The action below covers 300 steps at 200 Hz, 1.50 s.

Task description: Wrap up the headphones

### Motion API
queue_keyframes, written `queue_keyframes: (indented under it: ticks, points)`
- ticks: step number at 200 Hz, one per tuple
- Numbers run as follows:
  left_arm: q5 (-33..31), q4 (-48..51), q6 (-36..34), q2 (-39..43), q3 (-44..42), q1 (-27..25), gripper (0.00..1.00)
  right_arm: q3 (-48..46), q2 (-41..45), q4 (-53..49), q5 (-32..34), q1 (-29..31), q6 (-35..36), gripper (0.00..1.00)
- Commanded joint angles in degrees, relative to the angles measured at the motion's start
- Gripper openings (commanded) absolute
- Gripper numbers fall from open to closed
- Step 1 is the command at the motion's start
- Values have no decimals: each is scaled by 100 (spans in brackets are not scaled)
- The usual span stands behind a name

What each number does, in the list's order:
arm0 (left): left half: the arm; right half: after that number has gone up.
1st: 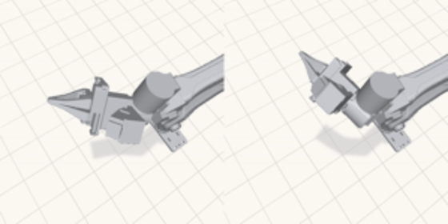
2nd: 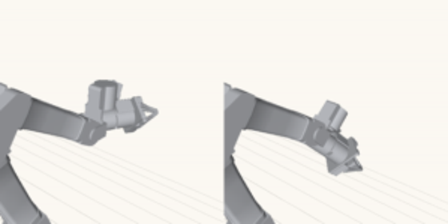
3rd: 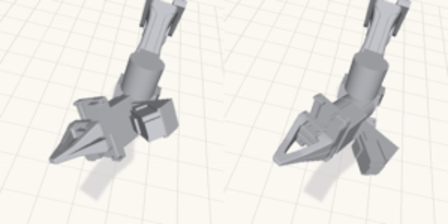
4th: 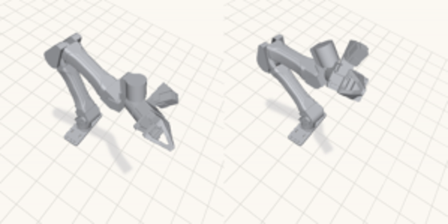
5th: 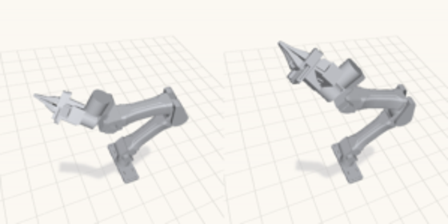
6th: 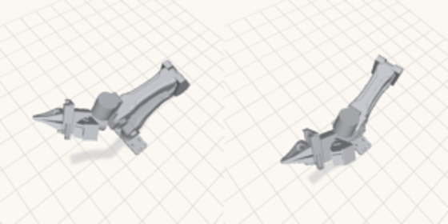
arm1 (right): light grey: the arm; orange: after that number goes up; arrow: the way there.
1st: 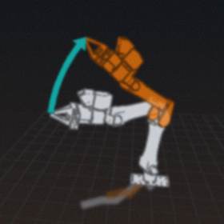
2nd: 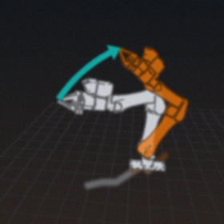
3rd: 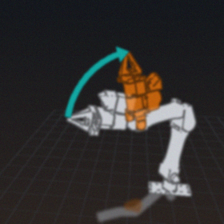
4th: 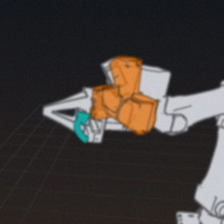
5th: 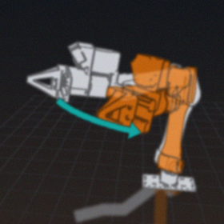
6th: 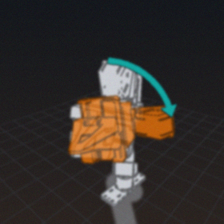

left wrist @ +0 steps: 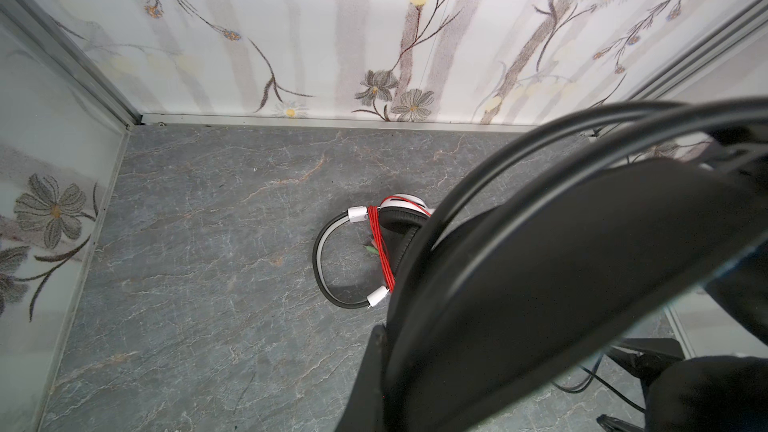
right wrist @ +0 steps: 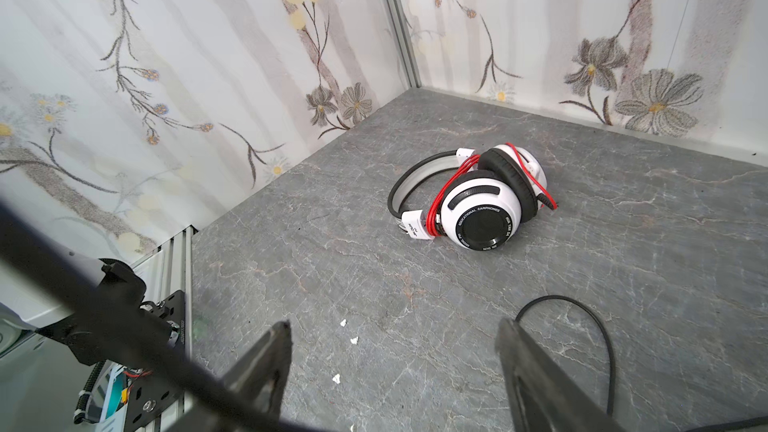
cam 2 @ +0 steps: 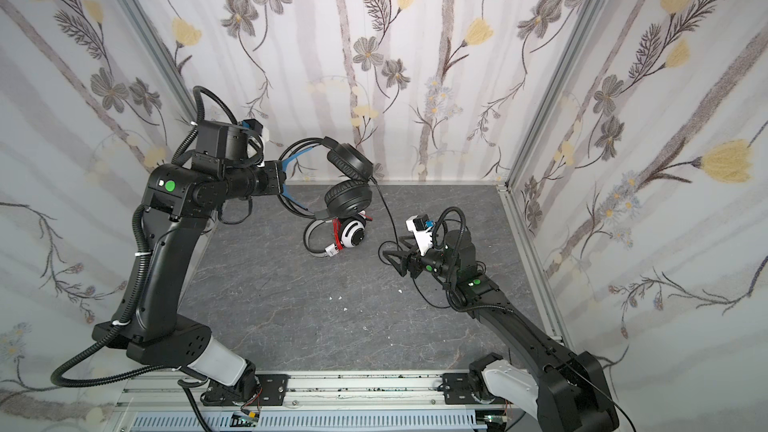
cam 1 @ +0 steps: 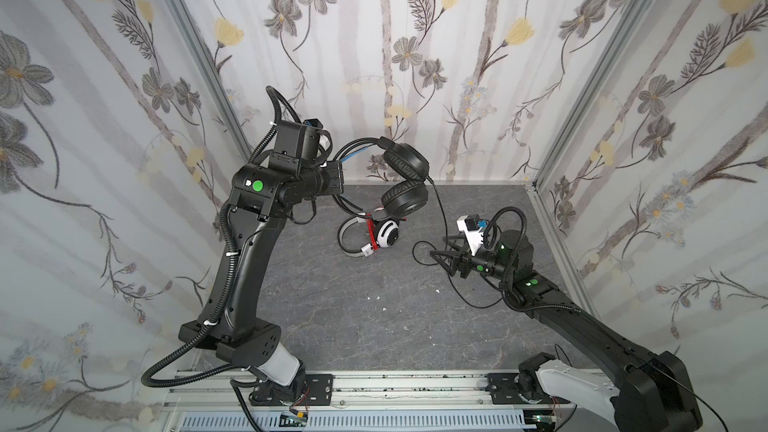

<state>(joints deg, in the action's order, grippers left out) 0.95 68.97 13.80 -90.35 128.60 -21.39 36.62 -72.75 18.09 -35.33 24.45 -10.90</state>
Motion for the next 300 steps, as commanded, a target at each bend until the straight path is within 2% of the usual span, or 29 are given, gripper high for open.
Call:
queue_keyframes:
  ticks: [1, 31, 57, 77, 88, 102, 118, 137, 182, 219, 266, 300]
  points:
    - [331, -313, 294, 91, 69, 95, 0, -17, -194, 545, -147, -14, -97, 77]
    - [420, -338, 365, 172, 60, 249, 0, -40, -456, 655, -221, -27, -97, 72]
    - [581, -402, 430, 211, 52, 390, 0, -103, -573, 787, -257, -67, -176, 62]
    - [568, -373, 437, 213, 13, 474, 0, -87, -566, 721, -214, -88, -132, 50]
    - [556, -385, 477, 234, -68, 539, 0, -33, -522, 504, -94, -89, -15, 37]
    - [550, -462, 546, 277, -210, 628, 0, 56, -422, 73, 260, -90, 239, 21]
    - [451, -567, 601, 367, -401, 717, 0, 298, -325, -779, 892, -57, 692, 9]
    - [176, -661, 544, 453, -648, 757, 0, 583, -116, -1734, 1869, 23, 1124, 0]
    - [-320, -995, 275, 628, -1481, 746, 0, 1369, 705, -3012, 3875, 217, 2058, 0]
    - [-314, -1451, 70, 715, -2202, 594, 0, 2376, 774, -3762, 4959, 1052, 3381, 0]
    - [-469, -1748, -855, 597, -2598, -287, 0, 3946, 90, -4259, 5219, 1979, 4329, 0]
    - [-419, -1951, -1639, 755, -3034, -913, 0, 4930, -688, -4686, 5407, 2195, 4595, 0]
